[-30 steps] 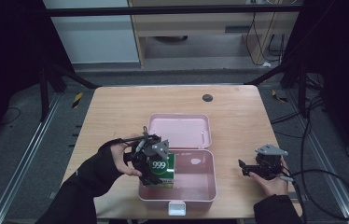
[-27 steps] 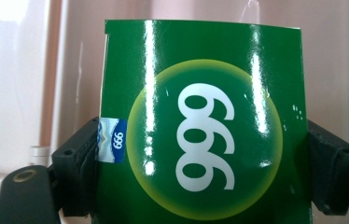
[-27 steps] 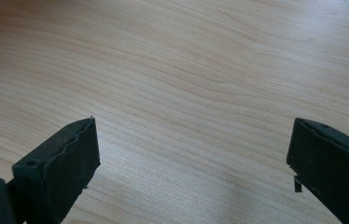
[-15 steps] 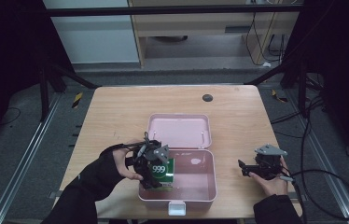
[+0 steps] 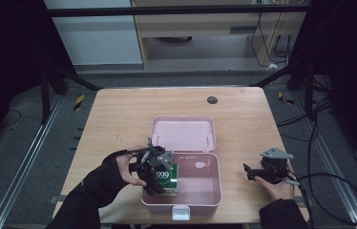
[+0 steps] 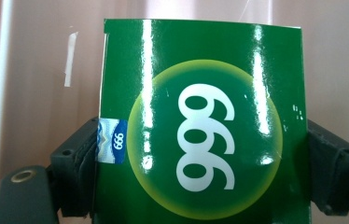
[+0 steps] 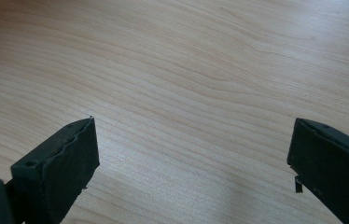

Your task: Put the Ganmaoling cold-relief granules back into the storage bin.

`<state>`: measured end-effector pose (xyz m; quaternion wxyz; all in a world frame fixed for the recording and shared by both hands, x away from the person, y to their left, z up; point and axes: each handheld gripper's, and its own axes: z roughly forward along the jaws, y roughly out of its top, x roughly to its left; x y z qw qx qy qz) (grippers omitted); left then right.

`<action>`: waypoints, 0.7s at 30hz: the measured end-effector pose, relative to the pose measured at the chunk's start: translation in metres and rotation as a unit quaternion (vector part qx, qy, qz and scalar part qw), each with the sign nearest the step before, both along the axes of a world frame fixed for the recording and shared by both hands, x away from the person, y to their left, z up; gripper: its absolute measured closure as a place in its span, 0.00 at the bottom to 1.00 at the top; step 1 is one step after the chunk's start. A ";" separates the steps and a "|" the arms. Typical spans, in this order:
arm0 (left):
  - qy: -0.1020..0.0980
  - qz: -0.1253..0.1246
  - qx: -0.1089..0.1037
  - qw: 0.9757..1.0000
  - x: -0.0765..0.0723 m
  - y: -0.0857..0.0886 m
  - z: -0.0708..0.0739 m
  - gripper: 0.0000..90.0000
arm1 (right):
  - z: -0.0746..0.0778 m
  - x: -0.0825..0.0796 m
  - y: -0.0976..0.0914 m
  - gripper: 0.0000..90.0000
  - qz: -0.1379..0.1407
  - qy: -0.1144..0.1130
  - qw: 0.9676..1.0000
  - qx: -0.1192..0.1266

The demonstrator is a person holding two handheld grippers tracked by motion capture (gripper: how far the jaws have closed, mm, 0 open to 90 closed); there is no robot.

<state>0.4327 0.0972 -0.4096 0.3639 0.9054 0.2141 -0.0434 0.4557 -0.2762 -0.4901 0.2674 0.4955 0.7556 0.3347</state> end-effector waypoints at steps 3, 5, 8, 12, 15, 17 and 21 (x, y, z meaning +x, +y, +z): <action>-0.002 -0.008 0.008 1.000 0.001 0.002 -0.003 0.15 | 0.000 0.000 0.000 0.02 0.000 0.000 1.000 0.000; 0.000 -0.014 0.005 1.000 0.002 0.003 -0.001 0.12 | 0.000 0.000 0.000 0.02 0.000 -0.001 1.000 -0.002; 0.003 0.007 -0.032 0.999 -0.001 0.004 0.008 0.12 | 0.000 0.000 0.000 0.02 -0.003 -0.001 1.000 -0.001; -0.012 -0.004 -0.024 1.000 0.001 0.008 0.017 0.12 | 0.000 0.000 0.000 0.02 -0.002 -0.001 1.000 -0.002; -0.024 -0.001 -0.038 0.999 0.000 0.015 0.028 0.14 | 0.000 0.000 0.000 0.02 -0.001 0.000 1.000 -0.004; -0.027 0.003 -0.043 0.999 0.000 0.017 0.032 0.15 | 0.000 0.000 0.000 0.02 -0.002 0.000 1.000 -0.003; -0.027 0.055 -0.096 0.993 -0.001 0.027 0.046 0.20 | 0.000 0.000 0.000 0.03 -0.001 0.001 1.000 -0.004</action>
